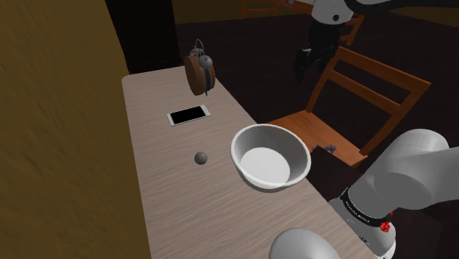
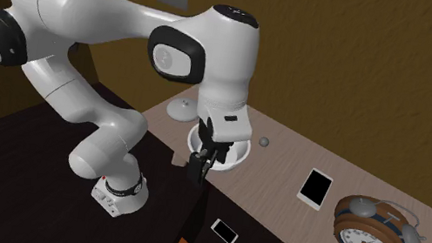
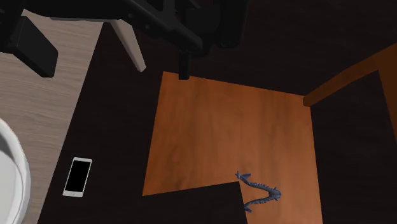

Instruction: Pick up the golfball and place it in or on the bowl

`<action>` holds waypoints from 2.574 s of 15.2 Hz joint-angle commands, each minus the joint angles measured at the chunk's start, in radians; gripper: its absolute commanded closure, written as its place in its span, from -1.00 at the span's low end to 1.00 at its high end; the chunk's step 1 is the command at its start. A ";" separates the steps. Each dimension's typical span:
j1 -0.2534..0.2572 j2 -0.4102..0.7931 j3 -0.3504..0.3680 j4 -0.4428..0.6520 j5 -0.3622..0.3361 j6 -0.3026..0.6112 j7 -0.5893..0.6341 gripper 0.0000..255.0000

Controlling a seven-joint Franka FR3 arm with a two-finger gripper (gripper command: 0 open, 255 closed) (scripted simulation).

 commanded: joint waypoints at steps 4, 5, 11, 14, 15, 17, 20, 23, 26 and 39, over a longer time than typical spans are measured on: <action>0.015 0.007 0.070 -0.030 0.043 0.034 0.102 -1.00; 0.020 0.013 0.093 -0.038 0.057 0.047 0.136 -1.00; 0.044 0.086 0.237 -0.049 0.132 0.130 0.340 -1.00; 0.048 0.145 0.311 -0.034 0.158 0.175 0.443 -1.00; 0.049 0.168 0.336 -0.026 0.164 0.190 0.478 -1.00; 0.046 0.218 0.386 -0.005 0.171 0.220 0.549 -1.00; 0.036 0.305 0.463 0.038 0.168 0.264 0.659 -1.00; 0.020 0.406 0.540 0.094 0.143 0.303 0.777 -1.00; 0.003 0.523 0.615 0.163 0.090 0.334 0.905 -1.00; 0.010 0.836 0.708 0.277 -0.137 0.434 1.209 -1.00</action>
